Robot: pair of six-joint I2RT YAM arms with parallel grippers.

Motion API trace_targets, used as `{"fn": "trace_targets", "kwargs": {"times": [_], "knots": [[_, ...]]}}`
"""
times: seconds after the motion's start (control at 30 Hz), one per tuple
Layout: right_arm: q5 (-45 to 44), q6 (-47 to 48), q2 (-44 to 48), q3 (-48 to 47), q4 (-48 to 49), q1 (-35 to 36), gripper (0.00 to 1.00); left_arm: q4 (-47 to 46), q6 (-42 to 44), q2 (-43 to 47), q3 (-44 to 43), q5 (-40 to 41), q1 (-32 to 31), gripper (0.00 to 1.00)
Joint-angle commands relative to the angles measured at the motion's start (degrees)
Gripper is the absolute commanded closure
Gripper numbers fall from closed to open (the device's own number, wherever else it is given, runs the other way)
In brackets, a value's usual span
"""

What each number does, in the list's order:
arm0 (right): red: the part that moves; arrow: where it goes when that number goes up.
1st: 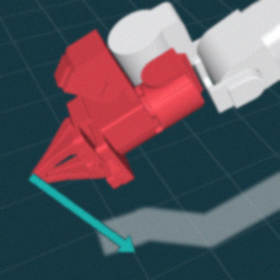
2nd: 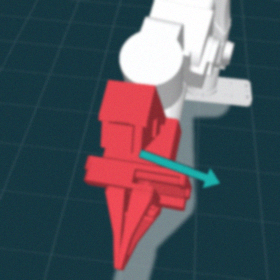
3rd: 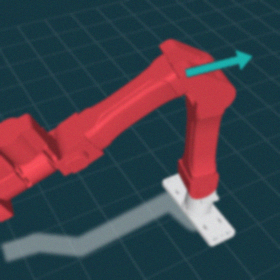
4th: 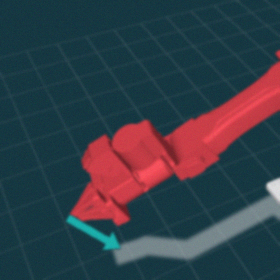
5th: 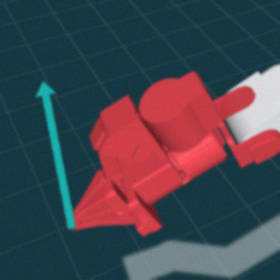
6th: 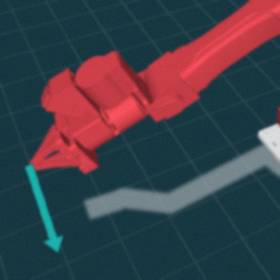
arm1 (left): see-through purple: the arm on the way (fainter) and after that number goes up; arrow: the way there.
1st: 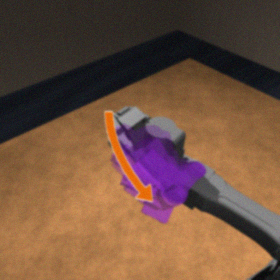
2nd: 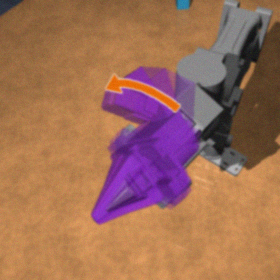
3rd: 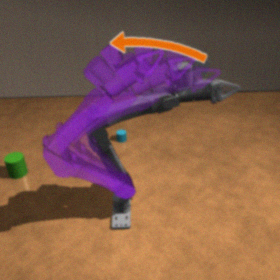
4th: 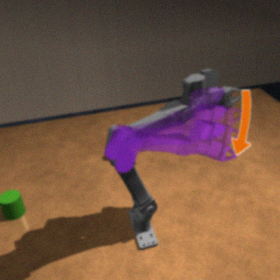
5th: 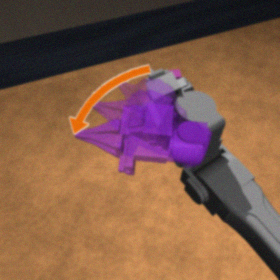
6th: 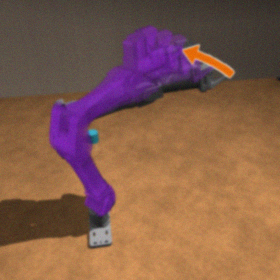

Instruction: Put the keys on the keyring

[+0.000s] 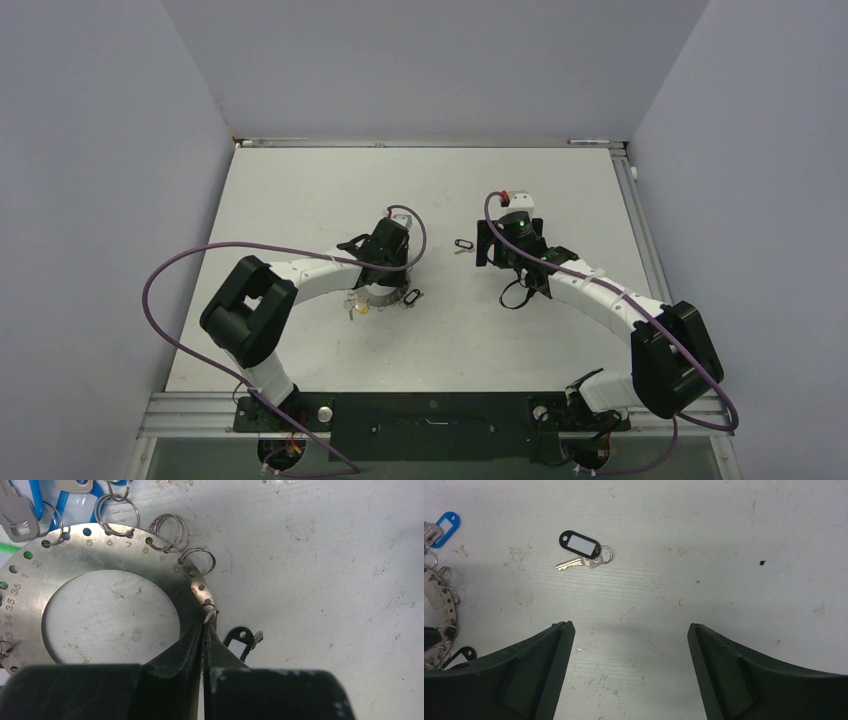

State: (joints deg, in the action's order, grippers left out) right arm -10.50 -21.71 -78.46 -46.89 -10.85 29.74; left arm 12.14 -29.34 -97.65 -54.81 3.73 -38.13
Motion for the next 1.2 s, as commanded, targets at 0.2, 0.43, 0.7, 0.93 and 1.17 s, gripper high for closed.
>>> {"fn": "trace_targets", "kwargs": {"times": [0.2, 0.43, 0.7, 0.93, 1.17], "knots": [[0.05, -0.26, 1.22, 0.72, 2.25, 0.83, 0.12, 0.10, -0.50, 3.82, -1.84, -2.36, 0.16, 1.00], [0.78, -0.08, 2.49, 1.02, 2.94, 1.07, 0.12, 5.51, -0.49, 7.14, -3.16, -2.42, 0.16, 1.00], [2.54, 0.07, 3.49, 1.29, 4.32, 1.79, 0.12, 13.32, 1.44, 9.79, -6.64, -1.38, 0.16, 1.00], [6.52, 0.56, 6.15, 2.40, 7.38, 2.66, 0.12, 23.96, 7.46, 10.75, -13.69, 2.81, 0.16, 1.00], [7.11, 0.92, 7.26, 2.29, 8.58, 4.47, 0.12, 31.65, 11.58, 9.94, -18.95, 3.59, 0.25, 1.00]]}}
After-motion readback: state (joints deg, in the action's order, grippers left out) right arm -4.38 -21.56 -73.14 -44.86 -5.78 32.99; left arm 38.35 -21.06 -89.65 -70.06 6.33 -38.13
